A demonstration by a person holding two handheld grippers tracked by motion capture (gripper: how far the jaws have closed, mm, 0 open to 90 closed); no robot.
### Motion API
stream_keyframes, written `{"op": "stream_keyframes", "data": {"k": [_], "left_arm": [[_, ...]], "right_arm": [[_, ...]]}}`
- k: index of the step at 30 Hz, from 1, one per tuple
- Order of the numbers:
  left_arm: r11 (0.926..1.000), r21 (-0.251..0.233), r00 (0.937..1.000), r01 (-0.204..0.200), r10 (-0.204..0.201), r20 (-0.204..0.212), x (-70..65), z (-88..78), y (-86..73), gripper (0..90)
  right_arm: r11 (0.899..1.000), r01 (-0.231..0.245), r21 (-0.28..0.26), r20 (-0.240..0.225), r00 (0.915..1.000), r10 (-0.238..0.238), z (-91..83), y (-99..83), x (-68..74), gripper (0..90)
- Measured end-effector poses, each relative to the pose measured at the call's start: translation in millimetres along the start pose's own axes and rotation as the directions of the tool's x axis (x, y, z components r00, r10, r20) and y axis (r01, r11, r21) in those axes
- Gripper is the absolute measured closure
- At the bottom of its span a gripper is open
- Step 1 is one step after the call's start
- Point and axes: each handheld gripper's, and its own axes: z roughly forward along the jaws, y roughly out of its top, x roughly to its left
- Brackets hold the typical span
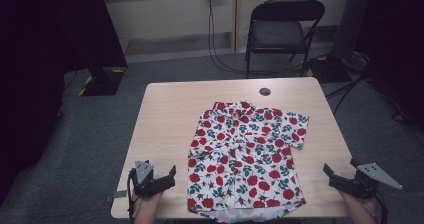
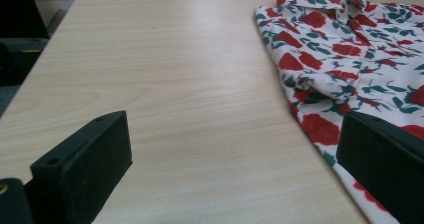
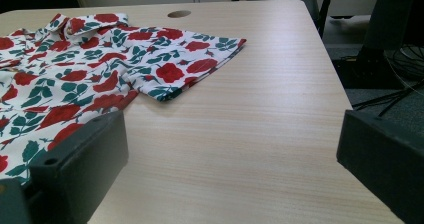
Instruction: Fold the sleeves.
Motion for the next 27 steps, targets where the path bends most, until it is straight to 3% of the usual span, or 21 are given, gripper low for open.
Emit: {"op": "stream_keyframes", "data": {"k": [11,17,22,27], "left_arm": [[0.9995,0.002,0.9994,0.033,-0.033,-0.011,9.6,-2.5,-14.8,0.7],[1.0,-0.008,1.0,0.002,-0.002,0.005,7.5,-5.7,-18.5,0.7],[0.9996,-0.02,0.9997,0.017,-0.016,0.017,9.6,-6.2,-18.8,0.7],[0.9991,-0.025,0.9994,-0.035,0.035,0.001,3.6,-6.3,-19.1,0.7]], "right_arm": [[1.0,-0.011,0.019,-0.001,0.9999,0.011,1.6,0.6,-1.5,0.0],[0.999,-0.025,0.032,-0.003,0.9997,0.025,2.5,1.1,-2.6,0.0],[0.998,-0.022,0.052,0.008,0.9997,0.022,4.7,2.7,-1.8,0.0],[0.998,-0.046,0.053,0.006,0.9989,0.046,8.6,8.2,-0.4,0.0]]}}
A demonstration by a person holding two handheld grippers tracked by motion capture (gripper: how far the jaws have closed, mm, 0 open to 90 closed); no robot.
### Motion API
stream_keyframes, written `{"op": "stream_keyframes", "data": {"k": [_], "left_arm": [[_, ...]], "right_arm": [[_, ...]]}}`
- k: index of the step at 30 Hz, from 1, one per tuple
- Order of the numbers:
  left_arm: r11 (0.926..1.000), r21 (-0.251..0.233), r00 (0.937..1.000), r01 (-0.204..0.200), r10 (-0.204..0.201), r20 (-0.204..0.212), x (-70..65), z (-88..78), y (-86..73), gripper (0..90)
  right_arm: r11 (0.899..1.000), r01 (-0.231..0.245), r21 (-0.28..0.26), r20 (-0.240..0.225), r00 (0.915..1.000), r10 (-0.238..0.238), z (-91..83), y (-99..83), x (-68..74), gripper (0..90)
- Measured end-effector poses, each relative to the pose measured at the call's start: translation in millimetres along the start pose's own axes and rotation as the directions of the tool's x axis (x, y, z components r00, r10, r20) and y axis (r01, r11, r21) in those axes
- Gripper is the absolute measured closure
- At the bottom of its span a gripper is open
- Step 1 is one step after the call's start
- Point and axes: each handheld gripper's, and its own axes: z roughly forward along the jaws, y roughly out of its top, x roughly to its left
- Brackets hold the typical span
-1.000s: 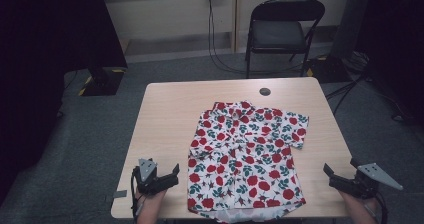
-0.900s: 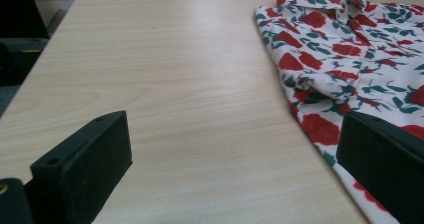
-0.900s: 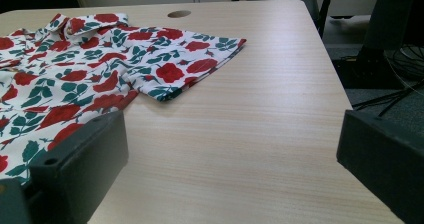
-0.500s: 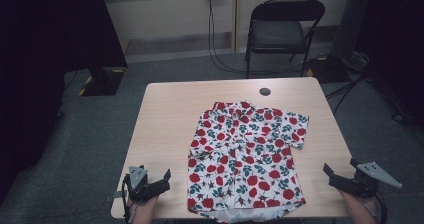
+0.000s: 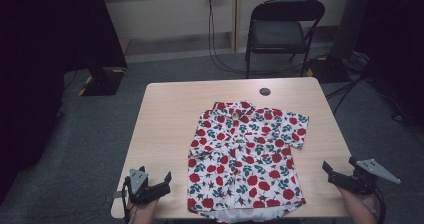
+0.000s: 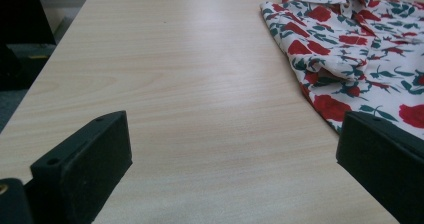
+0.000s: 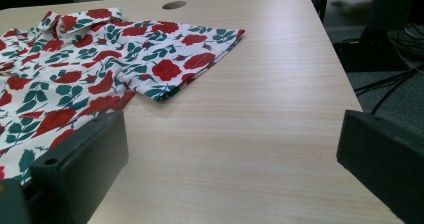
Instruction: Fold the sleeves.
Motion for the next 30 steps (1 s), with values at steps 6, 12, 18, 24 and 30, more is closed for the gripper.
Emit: {"op": "stream_keyframes", "data": {"k": [6,12,18,24,30], "left_arm": [[1.0,-0.007,0.9999,-0.006,0.006,-0.008,-1.0,-0.9,-0.4,0.6],[0.9998,-0.01,0.9999,-0.015,0.015,-0.002,-1.7,-1.2,-0.6,0.1],[0.9998,-0.022,1.0,0.001,-0.001,0.003,0.0,-3.0,-1.3,0.1],[0.9996,-0.026,1.0,-0.004,0.004,0.003,-0.7,-3.6,-1.6,0.4],[0.9994,-0.033,0.9999,0.007,-0.007,0.008,0.8,-4.2,-1.9,0.5]], "right_arm": [[0.999,-0.039,-0.008,0.01,0.9992,0.039,10.6,13.2,3.9,0.0],[0.995,-0.097,-0.019,-0.012,0.9952,0.097,25.5,26.6,11.3,0.0],[0.996,-0.085,-0.014,0.009,0.9964,0.085,41.1,42.7,11.6,0.0],[0.994,-0.109,-0.004,0.041,0.9932,0.109,55.1,50.8,7.9,0.0],[0.986,-0.165,-0.017,0.054,0.9847,0.166,64.0,49.8,11.8,0.0]]}}
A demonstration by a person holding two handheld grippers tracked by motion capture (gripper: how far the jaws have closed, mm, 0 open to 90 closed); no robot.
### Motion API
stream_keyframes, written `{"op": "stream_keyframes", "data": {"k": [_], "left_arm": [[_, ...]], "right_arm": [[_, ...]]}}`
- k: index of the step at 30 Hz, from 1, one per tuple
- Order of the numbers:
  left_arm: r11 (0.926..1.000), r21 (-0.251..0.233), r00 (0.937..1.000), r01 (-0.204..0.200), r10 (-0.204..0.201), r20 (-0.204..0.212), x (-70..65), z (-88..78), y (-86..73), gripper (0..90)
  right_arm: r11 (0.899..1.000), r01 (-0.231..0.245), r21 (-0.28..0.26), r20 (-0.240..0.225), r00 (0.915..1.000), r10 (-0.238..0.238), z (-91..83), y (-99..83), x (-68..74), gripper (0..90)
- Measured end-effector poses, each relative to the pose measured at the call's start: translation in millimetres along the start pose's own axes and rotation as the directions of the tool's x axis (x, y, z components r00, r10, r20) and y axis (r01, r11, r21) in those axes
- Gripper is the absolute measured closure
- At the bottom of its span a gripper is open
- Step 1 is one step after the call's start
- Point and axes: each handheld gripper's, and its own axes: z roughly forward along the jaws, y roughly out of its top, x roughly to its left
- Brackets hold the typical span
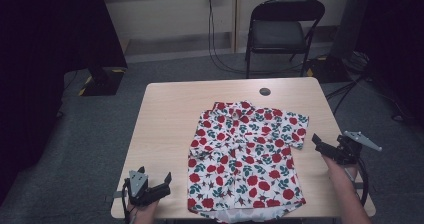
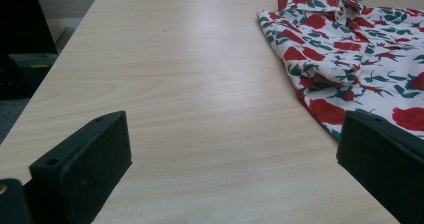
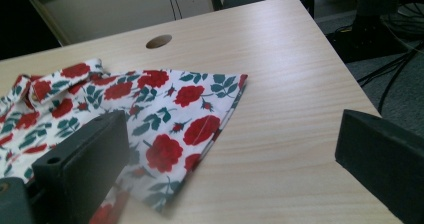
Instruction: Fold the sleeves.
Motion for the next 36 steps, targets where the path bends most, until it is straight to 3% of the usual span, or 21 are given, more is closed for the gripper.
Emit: {"op": "stream_keyframes", "data": {"k": [8,13,17,24,28,31,36], "left_arm": [[1.0,0.006,1.0,-0.001,0.001,0.009,0.0,0.7,0.2,0.4],[0.9999,0.01,0.9999,-0.005,0.005,0.009,-0.3,0.9,0.4,0.4],[0.9997,0.026,0.9999,0.004,-0.004,0.012,0.6,2.6,1.0,0.9],[0.9996,0.029,1.0,-0.004,0.004,0.006,-0.2,2.7,1.2,0.2],[0.9984,0.056,1.0,-0.002,0.002,0.007,-0.3,5.6,2.2,0.5],[0.9982,0.06,1.0,-0.006,0.006,0.008,-0.8,6.0,2.3,0.5],[0.9976,0.069,0.9999,-0.007,0.007,0.014,-0.5,6.8,2.7,0.8]], "right_arm": [[1.0,0.025,-0.005,0.025,0.9994,-0.025,9.2,10.1,7.5,0.0],[1.0,0.03,-0.003,0.017,0.9994,-0.03,14.9,18.6,11.6,0.0],[0.997,0.071,0.033,0.021,0.9972,-0.071,22.9,23.8,17.5,0.0],[0.994,0.09,0.066,0.033,0.9952,-0.092,42.6,24.7,23.5,0.0],[0.992,0.101,0.076,0.024,0.9943,-0.104,54.3,24.2,21.7,0.0],[0.987,0.102,0.127,0.032,0.9937,-0.107,69.1,22.9,17.6,0.0],[0.979,0.129,0.16,0.03,0.9904,-0.135,84.8,22.7,17.1,0.1]]}}
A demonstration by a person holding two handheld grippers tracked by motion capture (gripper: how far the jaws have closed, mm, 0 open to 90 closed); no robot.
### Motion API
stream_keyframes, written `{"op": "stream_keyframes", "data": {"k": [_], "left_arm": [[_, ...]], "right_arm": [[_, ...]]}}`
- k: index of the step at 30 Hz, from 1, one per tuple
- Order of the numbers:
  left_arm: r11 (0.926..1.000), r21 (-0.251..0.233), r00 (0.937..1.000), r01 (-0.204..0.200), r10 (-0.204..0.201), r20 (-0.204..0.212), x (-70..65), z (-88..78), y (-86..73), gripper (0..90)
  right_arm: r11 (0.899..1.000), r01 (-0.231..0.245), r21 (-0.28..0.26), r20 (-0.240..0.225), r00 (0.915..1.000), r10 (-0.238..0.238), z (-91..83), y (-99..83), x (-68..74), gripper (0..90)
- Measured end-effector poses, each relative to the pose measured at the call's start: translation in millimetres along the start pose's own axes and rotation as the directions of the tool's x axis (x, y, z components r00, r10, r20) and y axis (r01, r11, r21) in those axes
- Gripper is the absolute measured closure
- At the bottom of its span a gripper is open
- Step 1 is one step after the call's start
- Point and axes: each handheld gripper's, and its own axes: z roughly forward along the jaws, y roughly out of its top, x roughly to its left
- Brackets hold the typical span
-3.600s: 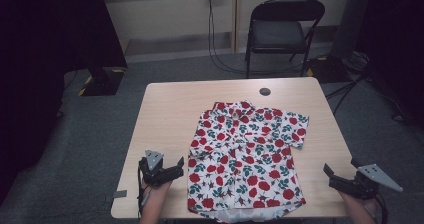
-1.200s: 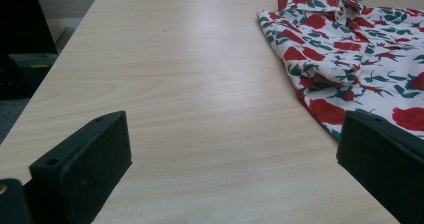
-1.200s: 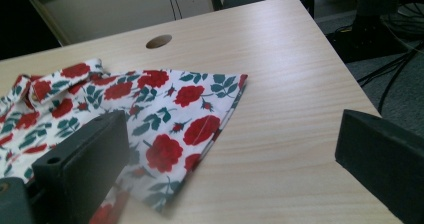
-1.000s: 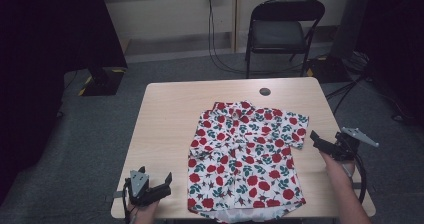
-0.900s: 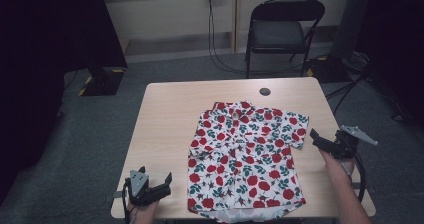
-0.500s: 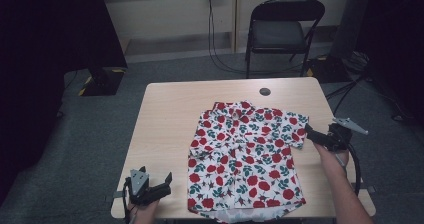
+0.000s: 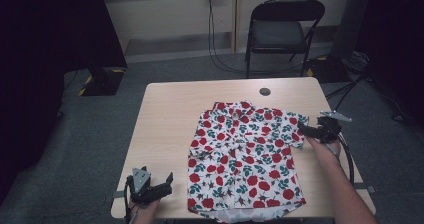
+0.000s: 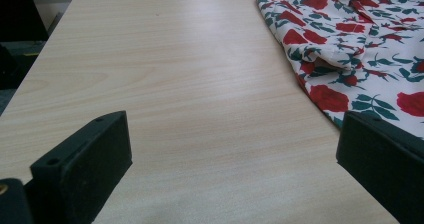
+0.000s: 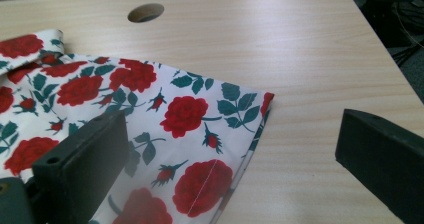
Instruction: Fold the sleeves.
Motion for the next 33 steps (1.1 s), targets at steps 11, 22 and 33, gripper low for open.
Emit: {"op": "stream_keyframes", "data": {"k": [11,22,33], "left_arm": [[0.9998,-0.001,0.9997,0.022,-0.022,0.012,2.3,0.1,-0.1,0.8],[1.0,0.003,0.9998,0.004,-0.004,0.018,0.9,0.3,0.1,1.7],[1.0,0.005,0.9998,0.003,-0.003,0.019,1.0,0.4,0.2,1.6]], "right_arm": [[0.998,0.001,0.068,0.01,1.0,-0.002,21.3,4.6,3.1,3.6],[0.986,-0.008,0.167,0.109,0.994,-0.01,43.9,14.2,-2.2,17.6],[0.978,0.073,0.197,0.075,0.9932,-0.089,46.2,10.4,5.6,38.4]]}}
